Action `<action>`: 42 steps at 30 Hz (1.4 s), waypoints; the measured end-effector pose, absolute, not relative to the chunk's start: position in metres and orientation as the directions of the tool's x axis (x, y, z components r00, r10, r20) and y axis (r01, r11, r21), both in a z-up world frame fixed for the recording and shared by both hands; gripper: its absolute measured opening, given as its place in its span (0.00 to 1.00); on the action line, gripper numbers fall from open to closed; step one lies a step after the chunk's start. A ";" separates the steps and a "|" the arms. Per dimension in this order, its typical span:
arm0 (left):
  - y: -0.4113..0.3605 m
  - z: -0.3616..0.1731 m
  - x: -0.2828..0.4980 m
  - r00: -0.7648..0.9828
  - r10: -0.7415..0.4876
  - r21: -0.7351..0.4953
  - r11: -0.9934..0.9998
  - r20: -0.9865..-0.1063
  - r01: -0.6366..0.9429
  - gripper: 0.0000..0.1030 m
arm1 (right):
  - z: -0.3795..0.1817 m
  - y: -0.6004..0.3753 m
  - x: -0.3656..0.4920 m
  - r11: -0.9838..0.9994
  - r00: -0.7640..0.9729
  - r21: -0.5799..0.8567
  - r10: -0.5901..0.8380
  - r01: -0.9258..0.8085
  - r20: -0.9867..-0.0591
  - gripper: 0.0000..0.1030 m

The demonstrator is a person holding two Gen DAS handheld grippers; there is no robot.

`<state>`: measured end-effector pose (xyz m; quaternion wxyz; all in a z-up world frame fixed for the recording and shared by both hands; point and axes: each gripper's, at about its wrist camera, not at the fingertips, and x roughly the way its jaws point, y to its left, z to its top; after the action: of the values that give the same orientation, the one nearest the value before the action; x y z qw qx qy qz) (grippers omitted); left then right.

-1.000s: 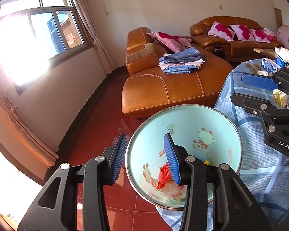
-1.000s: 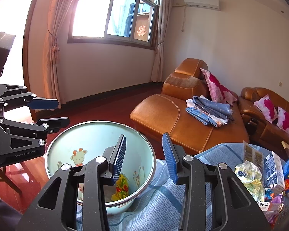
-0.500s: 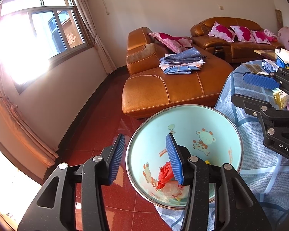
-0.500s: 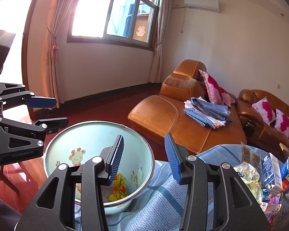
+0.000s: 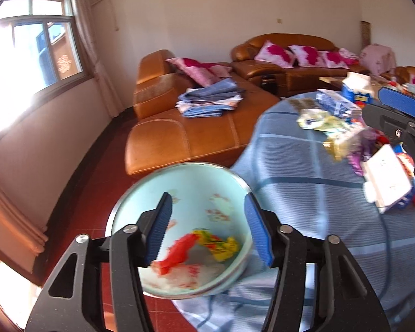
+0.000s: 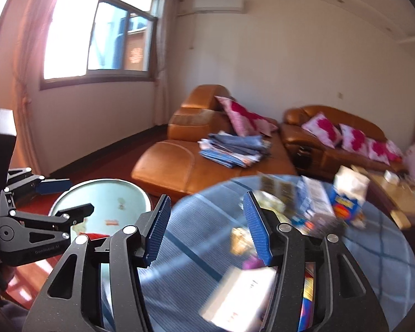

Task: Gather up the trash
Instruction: 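Move back to the table and grasp the red mesh bag with the right tool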

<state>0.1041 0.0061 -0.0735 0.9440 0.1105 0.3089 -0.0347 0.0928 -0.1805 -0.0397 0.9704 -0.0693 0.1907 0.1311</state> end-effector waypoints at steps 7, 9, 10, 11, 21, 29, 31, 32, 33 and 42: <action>-0.064 -0.086 0.084 0.786 -0.147 0.165 0.939 -0.601 0.302 0.67 | -0.060 -0.276 0.050 0.998 0.899 -0.055 -0.013 -0.013 -0.439 0.65; -0.078 -0.090 0.083 0.777 -0.176 0.158 0.929 -0.605 0.333 0.70 | -0.072 -0.292 0.044 0.999 0.881 -0.039 -0.037 0.022 -0.471 0.65; -0.083 -0.092 0.084 0.771 -0.180 0.153 0.928 -0.611 0.339 0.70 | -0.078 -0.299 0.042 0.999 0.868 -0.031 -0.048 0.037 -0.493 0.64; -0.086 -0.094 0.085 0.763 -0.186 0.146 0.927 -0.619 0.344 0.70 | -0.085 -0.303 0.042 0.998 0.856 -0.030 -0.058 0.050 -0.514 0.63; -0.102 -0.093 0.083 0.757 -0.201 0.135 0.924 -0.621 0.357 0.84 | -0.103 -0.295 0.060 1.000 0.795 -0.016 -0.010 0.000 -0.606 0.59; -0.109 -0.091 0.079 0.755 -0.225 0.132 0.915 -0.616 0.381 0.88 | -0.119 -0.284 0.080 0.994 0.693 -0.021 0.057 -0.104 -0.719 0.18; -0.109 -0.091 0.078 0.754 -0.227 0.131 0.915 -0.616 0.383 0.88 | -0.119 -0.281 0.077 0.992 0.696 -0.025 0.067 -0.121 -0.715 0.13; -0.108 -0.092 0.078 0.753 -0.228 0.128 0.915 -0.617 0.383 0.89 | -0.118 -0.279 0.075 0.992 0.700 -0.027 0.070 -0.126 -0.711 0.12; -0.108 -0.092 0.078 0.753 -0.230 0.124 0.916 -0.617 0.382 0.90 | -0.115 -0.279 0.070 0.991 0.717 -0.021 0.081 -0.132 -0.692 0.12; -0.119 -0.091 0.072 0.733 -0.291 0.091 0.897 -0.615 0.433 0.94 | -0.088 -0.285 0.021 0.996 0.824 -0.055 0.030 -0.074 -0.565 0.11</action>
<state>0.0718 -0.1190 -0.0913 0.9237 0.1149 0.3084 -0.1959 0.0206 -0.2847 -0.0877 0.9543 -0.0373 0.2951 0.0271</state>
